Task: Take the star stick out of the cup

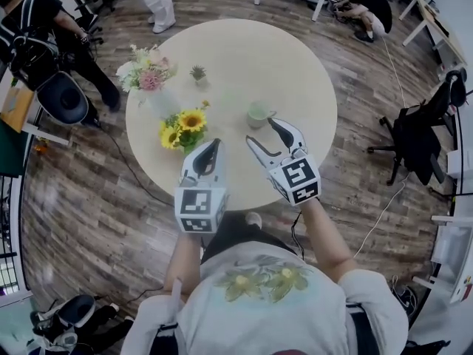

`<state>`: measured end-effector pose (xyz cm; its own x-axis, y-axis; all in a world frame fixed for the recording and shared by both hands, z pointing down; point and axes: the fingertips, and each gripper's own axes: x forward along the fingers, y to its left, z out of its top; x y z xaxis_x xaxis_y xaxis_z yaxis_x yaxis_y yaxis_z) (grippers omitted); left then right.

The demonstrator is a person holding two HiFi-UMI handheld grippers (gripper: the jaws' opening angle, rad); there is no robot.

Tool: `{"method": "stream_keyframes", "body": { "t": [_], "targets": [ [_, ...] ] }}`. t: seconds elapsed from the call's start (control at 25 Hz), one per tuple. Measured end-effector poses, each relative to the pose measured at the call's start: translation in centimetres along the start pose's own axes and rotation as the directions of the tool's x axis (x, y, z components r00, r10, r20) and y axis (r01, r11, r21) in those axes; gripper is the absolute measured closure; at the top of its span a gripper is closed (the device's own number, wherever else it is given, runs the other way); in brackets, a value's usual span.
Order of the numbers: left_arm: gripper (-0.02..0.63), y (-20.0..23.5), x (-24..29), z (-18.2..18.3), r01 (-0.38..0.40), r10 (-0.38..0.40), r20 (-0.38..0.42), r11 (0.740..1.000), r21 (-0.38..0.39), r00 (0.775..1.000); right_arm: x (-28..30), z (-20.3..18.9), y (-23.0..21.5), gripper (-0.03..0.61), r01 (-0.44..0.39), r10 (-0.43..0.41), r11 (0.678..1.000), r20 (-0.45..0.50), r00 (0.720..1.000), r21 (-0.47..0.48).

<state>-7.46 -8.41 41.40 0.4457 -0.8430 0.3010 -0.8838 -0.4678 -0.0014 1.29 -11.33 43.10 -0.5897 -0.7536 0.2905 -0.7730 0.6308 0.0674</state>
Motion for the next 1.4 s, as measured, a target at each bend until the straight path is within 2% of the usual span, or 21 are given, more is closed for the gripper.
{"method": "stream_keyframes", "body": {
  "t": [0.2,0.52,0.88,1.08,1.4],
  "targets": [
    [0.614,1.5,2.2,0.2,0.030,-0.030,-0.006,0.999,-0.012,1.000,2.7,-0.6,-1.0,0.302,0.009,-0.010,1.000,-0.045,0.999,-0.024],
    [0.614,3.0,5.5,0.3,0.103,-0.103,-0.002,0.995,-0.015,0.995,7.0,-2.7,-1.7,0.302,-0.026,0.015,0.997,-0.146,0.989,-0.078],
    [0.614,3.0,8.1,-1.0,0.164,-0.165,-0.034,0.986,-0.034,0.986,10.9,-4.6,-2.4,0.302,-0.042,0.015,0.992,-0.210,0.978,-0.123],
    [0.614,3.3,9.2,-1.0,0.145,-0.147,-0.051,0.988,-0.045,0.988,12.7,-5.7,-2.9,0.302,-0.088,0.046,0.985,-0.259,0.965,-0.151],
    [0.614,4.6,11.2,-0.3,0.051,-0.055,-0.058,0.995,-0.080,0.997,14.9,-8.2,-3.9,0.302,-0.168,0.112,0.973,-0.315,0.942,-0.158]
  ]
}}
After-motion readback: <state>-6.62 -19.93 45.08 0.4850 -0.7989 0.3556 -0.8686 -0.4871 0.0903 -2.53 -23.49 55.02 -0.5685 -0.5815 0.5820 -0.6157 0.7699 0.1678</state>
